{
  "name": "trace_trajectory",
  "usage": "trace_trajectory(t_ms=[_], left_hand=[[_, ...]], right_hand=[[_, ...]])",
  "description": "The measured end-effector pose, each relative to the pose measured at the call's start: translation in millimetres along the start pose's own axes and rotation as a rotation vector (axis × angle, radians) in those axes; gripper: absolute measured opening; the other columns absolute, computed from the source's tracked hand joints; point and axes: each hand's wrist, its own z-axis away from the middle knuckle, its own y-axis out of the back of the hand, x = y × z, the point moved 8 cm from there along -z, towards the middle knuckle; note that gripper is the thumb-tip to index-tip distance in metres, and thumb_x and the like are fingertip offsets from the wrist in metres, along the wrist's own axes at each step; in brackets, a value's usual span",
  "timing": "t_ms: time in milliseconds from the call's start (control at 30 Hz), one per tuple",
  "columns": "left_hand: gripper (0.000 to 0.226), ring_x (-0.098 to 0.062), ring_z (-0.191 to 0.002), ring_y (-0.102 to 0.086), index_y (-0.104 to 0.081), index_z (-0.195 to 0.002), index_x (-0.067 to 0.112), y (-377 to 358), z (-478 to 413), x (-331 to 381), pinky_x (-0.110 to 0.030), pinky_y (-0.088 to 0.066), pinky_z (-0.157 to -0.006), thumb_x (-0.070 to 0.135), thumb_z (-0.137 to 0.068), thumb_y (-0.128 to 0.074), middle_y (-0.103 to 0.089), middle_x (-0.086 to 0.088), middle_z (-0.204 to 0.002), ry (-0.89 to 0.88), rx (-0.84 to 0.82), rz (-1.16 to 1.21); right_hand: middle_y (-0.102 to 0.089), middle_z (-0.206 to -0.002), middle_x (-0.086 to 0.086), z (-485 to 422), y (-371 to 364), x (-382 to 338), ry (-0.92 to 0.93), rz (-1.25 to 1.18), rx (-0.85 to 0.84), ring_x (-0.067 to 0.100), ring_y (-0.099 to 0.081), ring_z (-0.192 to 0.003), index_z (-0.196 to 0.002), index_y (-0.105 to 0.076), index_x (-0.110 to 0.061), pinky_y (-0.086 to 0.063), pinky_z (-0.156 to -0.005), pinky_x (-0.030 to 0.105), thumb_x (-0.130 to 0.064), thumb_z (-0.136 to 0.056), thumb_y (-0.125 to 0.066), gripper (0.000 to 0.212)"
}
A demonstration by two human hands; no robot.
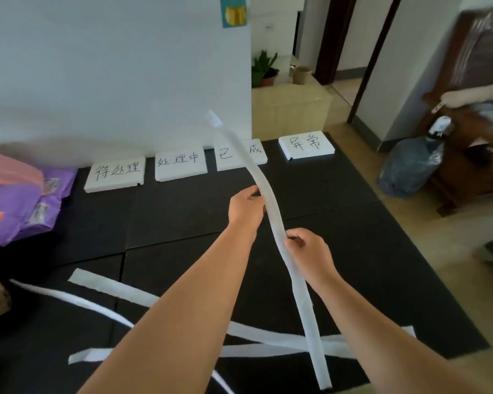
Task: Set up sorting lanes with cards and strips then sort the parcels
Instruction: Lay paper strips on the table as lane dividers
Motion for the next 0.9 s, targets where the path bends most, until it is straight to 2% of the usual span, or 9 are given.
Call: trace_trajectory(t_ms=[167, 233, 400, 500, 567, 667, 733, 800, 900], left_hand=[[0.051, -0.014, -0.094, -0.065, -0.042, -0.148, 0.021, -75, -21, 9, -0.02, -0.05, -0.065, 0.011, -0.099, -0.052, -0.064, -0.003, -0.12, 0.027, -0.053, -0.075], [0.048, -0.015, -0.098, -0.065, -0.044, -0.146, 0.02, -99, -30, 11, -0.021, -0.051, -0.068, 0.011, -0.099, -0.052, -0.063, -0.004, -0.121, 0.024, -0.057, -0.098], [0.037, -0.017, -0.099, -0.065, -0.052, -0.137, 0.019, -142, -52, 3, -0.022, -0.052, -0.067, 0.013, -0.101, -0.049, -0.064, -0.002, -0.114, 0.048, -0.086, -0.142], [0.035, -0.02, -0.1, -0.064, -0.055, -0.133, 0.017, -159, -66, -12, -0.034, -0.057, -0.083, 0.012, -0.1, -0.043, -0.064, -0.002, -0.107, 0.105, -0.145, -0.195], [0.038, -0.022, -0.108, -0.061, -0.052, -0.138, 0.017, -167, -74, -25, -0.04, -0.053, -0.097, 0.014, -0.101, -0.043, -0.061, -0.002, -0.114, 0.159, -0.19, -0.231], [0.046, -0.022, -0.118, -0.055, -0.041, -0.149, 0.021, -173, -84, -44, -0.042, -0.046, -0.106, 0.019, -0.103, -0.045, -0.054, 0.0, -0.127, 0.236, -0.209, -0.262], [0.046, -0.02, -0.114, -0.055, -0.041, -0.149, 0.022, -174, -88, -55, -0.039, -0.047, -0.103, 0.021, -0.103, -0.045, -0.054, 0.002, -0.12, 0.267, -0.199, -0.28], [0.045, -0.013, -0.1, -0.056, -0.04, -0.149, 0.022, -174, -92, -62, -0.032, -0.05, -0.09, 0.021, -0.104, -0.044, -0.053, 0.003, -0.116, 0.269, -0.2, -0.321], [0.047, -0.004, -0.084, -0.051, -0.037, -0.151, 0.021, -170, -101, -66, -0.02, -0.041, -0.067, 0.02, -0.104, -0.043, -0.053, -0.003, -0.137, 0.204, -0.209, -0.463]], right_hand=[[-0.061, -0.104, -0.014, -46, 39, 36, -0.038, -0.031, 0.021, -0.003, -0.058, -0.081, -0.128, -0.061, -0.024, -0.041, -0.061, 0.012, -0.024, -0.1, -0.056, 0.028], [-0.06, -0.105, -0.014, -63, 49, 48, -0.044, -0.036, 0.029, -0.004, -0.057, -0.08, -0.128, -0.061, -0.023, -0.041, -0.061, 0.011, -0.024, -0.1, -0.056, 0.029], [-0.06, -0.106, -0.013, -94, 58, 78, -0.081, -0.003, 0.027, -0.006, -0.053, -0.075, -0.129, -0.061, -0.021, -0.038, -0.058, 0.009, -0.023, -0.1, -0.057, 0.029], [-0.059, -0.102, -0.015, -108, 54, 91, -0.116, -0.005, 0.011, -0.005, -0.054, -0.074, -0.129, -0.061, -0.022, -0.038, -0.057, 0.009, -0.024, -0.1, -0.057, 0.03], [-0.057, -0.1, -0.015, -115, 49, 98, -0.135, 0.009, -0.005, -0.005, -0.055, -0.073, -0.129, -0.061, -0.022, -0.039, -0.056, 0.01, -0.025, -0.1, -0.057, 0.03], [-0.064, -0.107, -0.011, -121, 40, 109, -0.162, 0.04, -0.04, -0.003, -0.055, -0.074, -0.129, -0.061, -0.021, -0.039, -0.058, 0.01, -0.025, -0.1, -0.057, 0.03], [-0.066, -0.113, -0.008, -122, 34, 116, -0.179, 0.052, -0.066, -0.001, -0.056, -0.077, -0.129, -0.06, -0.021, -0.04, -0.059, 0.01, -0.024, -0.1, -0.057, 0.03], [-0.066, -0.115, -0.008, -125, 30, 121, -0.192, 0.062, -0.087, -0.002, -0.056, -0.076, -0.13, -0.06, -0.021, -0.04, -0.059, 0.01, -0.024, -0.1, -0.057, 0.03], [-0.065, -0.118, -0.007, -131, 24, 128, -0.207, 0.079, -0.116, -0.002, -0.055, -0.075, -0.132, -0.059, -0.021, -0.04, -0.059, 0.01, -0.024, -0.1, -0.056, 0.032]])
